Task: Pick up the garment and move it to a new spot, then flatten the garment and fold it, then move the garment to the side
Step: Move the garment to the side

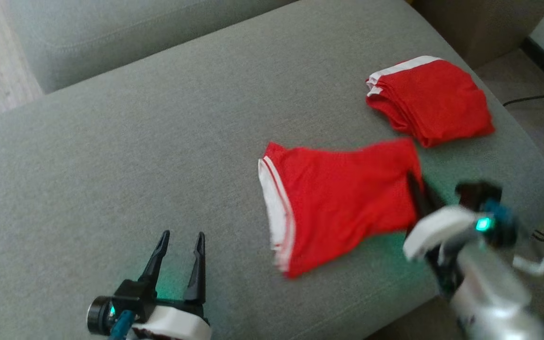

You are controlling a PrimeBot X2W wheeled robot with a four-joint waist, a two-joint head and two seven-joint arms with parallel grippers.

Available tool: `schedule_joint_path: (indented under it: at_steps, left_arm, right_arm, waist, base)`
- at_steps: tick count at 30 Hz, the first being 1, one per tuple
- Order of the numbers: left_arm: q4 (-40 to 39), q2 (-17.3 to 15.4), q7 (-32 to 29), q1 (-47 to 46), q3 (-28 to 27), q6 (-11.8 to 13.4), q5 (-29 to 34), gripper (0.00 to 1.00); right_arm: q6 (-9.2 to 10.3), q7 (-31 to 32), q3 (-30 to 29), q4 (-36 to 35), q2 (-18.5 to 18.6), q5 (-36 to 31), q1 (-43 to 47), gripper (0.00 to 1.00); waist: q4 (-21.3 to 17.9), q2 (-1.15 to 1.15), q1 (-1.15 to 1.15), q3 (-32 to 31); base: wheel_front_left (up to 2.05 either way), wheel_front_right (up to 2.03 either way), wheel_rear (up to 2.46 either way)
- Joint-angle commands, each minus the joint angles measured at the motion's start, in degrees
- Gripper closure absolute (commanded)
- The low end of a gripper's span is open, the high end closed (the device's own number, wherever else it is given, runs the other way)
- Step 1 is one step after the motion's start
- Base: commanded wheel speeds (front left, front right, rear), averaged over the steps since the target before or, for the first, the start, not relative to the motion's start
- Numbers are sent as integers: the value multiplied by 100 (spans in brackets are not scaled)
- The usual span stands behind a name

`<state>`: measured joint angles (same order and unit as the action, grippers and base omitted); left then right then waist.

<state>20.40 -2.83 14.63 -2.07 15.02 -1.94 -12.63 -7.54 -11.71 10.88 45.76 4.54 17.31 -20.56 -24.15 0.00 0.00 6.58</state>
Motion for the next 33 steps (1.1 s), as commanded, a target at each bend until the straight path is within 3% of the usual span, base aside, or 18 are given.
schedule_joint_path:
  at_steps: [1,8,13,14,15,16,20,24,29,33]
  left_arm:
    - [-77,-5,37,-211,-135,29,30,0]
    - [24,-5,37,-273,-193,-5,148,0]
    - [62,-5,37,-289,-225,-23,216,0]
    - [74,-5,37,-279,-243,-22,232,0]
    - [78,-5,37,-271,-262,-16,237,0]
    - [75,-5,37,-266,-279,-11,245,0]
    - [60,-5,37,-224,-353,21,248,0]
    - [8,-5,37,-171,-459,114,249,0]
    - [-107,-5,37,-54,-699,184,274,0]
    - [-130,-5,37,38,-899,167,255,0]
  right_arm:
    - [5,44,121,-279,166,-134,-656,100]
    - [5,460,-162,14,1008,-753,-1922,100]
    - [5,533,-820,585,1664,-1271,-2453,100]
    - [5,520,-1099,793,1838,-1521,-2570,93]
    - [5,507,-1250,887,1901,-1652,-2616,53]
    - [5,460,-1423,959,1952,-1782,-2654,0]
    - [5,241,-2109,1152,1876,-2218,-2674,0]
    - [5,-112,-2529,1123,1467,-2378,-2527,0]
    - [5,-311,-2547,832,849,-2281,-2082,0]
    - [5,-326,-2206,180,405,-1982,-1520,0]
  waist:
    - [74,0,0,94]
    - [521,0,0,289]
    - [875,0,0,353]
    - [990,0,0,363]
    - [1034,0,0,368]
    - [1077,0,0,374]
    - [1198,0,0,331]
    - [1295,0,0,221]
    - [1460,0,0,100]
    - [1628,0,0,11]
  base:
    - [0,0,0]
    - [0,0,0]
    - [0,0,0]
    - [0,0,0]
    - [0,0,0]
    - [0,0,0]
    - [0,0,0]
    - [0,0,0]
    - [0,0,0]
    - [0,0,0]
